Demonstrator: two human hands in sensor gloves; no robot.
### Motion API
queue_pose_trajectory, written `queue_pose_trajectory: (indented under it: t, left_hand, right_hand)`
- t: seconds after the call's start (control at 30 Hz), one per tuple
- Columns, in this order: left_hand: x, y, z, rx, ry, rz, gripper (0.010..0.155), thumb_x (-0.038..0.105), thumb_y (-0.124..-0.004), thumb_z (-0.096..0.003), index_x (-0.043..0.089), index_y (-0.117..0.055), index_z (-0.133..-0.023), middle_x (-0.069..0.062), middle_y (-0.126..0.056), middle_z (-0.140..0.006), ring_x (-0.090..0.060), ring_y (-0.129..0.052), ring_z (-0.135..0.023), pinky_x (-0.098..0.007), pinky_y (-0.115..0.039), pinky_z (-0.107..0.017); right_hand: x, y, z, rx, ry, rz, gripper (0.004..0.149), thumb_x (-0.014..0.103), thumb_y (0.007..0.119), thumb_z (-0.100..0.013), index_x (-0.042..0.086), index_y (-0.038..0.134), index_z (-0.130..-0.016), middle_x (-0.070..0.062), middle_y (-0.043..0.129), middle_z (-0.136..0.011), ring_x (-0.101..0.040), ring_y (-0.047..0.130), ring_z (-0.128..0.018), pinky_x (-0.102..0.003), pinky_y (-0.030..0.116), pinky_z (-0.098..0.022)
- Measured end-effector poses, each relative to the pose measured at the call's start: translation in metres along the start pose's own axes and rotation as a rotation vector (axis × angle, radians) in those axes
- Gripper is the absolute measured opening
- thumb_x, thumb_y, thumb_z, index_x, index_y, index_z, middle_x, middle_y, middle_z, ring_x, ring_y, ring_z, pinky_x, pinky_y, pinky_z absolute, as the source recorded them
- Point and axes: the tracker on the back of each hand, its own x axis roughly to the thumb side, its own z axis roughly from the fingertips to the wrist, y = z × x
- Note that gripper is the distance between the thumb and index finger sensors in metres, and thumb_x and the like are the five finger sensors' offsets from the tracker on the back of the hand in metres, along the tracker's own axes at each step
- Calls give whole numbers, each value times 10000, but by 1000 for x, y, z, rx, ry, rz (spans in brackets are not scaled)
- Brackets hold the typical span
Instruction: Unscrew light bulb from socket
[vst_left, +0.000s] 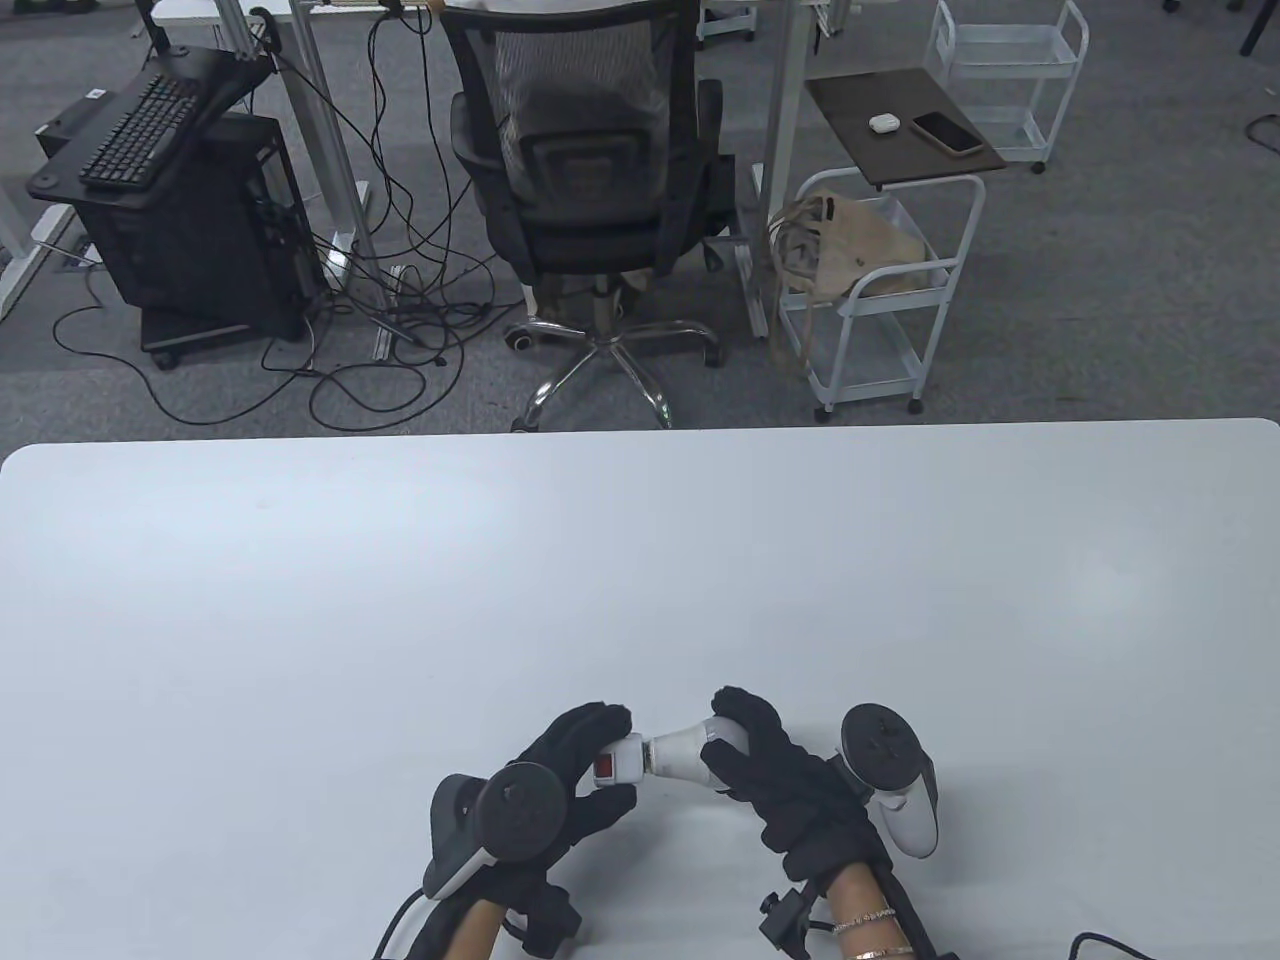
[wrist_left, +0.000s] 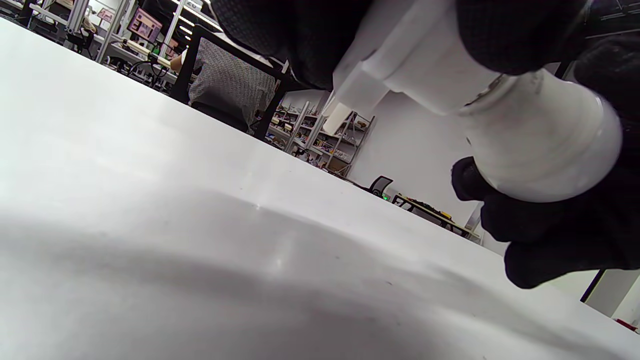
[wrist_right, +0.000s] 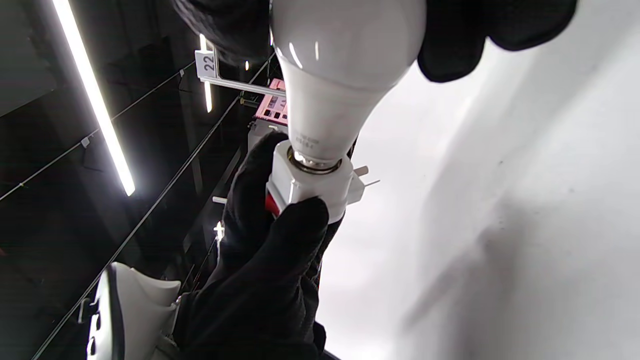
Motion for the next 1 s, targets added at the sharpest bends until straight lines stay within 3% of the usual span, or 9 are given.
queue_pose_trajectory:
  t: [0.13,0.27,0.43,0.57,0.67,0.8,1.0]
  left_hand:
    - [2,-3,0,-10,-7,-5,714,542,-839,-493,404,-498,-1105,37,-640,-1194,-174,-756,-1086,-395,-628,-857]
    - [2,-3,0,-17,-9,5,713,539,-845,-489,404,-506,-1103,35,-647,-1192,-173,-763,-1083,-394,-633,-854]
    - [-1,-3,0,-8,1,13,714,539,-846,-490,398,-509,-1103,30,-648,-1191,-174,-763,-1082,-394,-637,-851]
    - [-1,-2,0,-4,0,1,716,537,-843,-491,399,-502,-1105,35,-645,-1193,-175,-760,-1084,-395,-633,-854]
    - [1,-2,0,-2,-4,9,711,535,-846,-491,413,-500,-1100,44,-636,-1196,-170,-751,-1090,-395,-626,-857]
    - [1,-2,1,-10,-11,7,711,536,-848,-488,415,-505,-1098,42,-642,-1194,-167,-756,-1088,-392,-632,-856]
    - [-3,-4,0,-26,3,29,717,544,-838,-491,395,-508,-1109,24,-661,-1188,-180,-773,-1076,-398,-641,-847]
  right_hand:
    - [0,-2,1,-61,42,41,737,528,614,-658,10,417,-1144,-375,598,-1017,-389,873,-676,-550,743,-517]
    - [0,-3,1,-69,43,58,663,478,656,-657,35,496,-1124,-357,649,-985,-342,910,-603,-506,784,-464]
    - [0,-3,0,28,-18,-10,641,359,724,-651,100,394,-1136,-313,427,-1125,-487,725,-844,-639,606,-646]
    - [-2,-3,1,13,13,-17,683,410,695,-661,74,359,-1153,-317,453,-1122,-469,740,-842,-619,622,-638]
    - [-4,-5,1,-20,69,4,741,513,642,-658,24,396,-1158,-390,596,-1025,-408,877,-688,-558,742,-526]
    - [-2,-7,2,-24,79,42,703,497,677,-648,26,484,-1132,-357,696,-956,-317,928,-591,-493,799,-458]
    - [4,-7,2,24,30,-2,658,351,782,-622,105,436,-1124,-360,521,-1081,-469,797,-797,-623,670,-609]
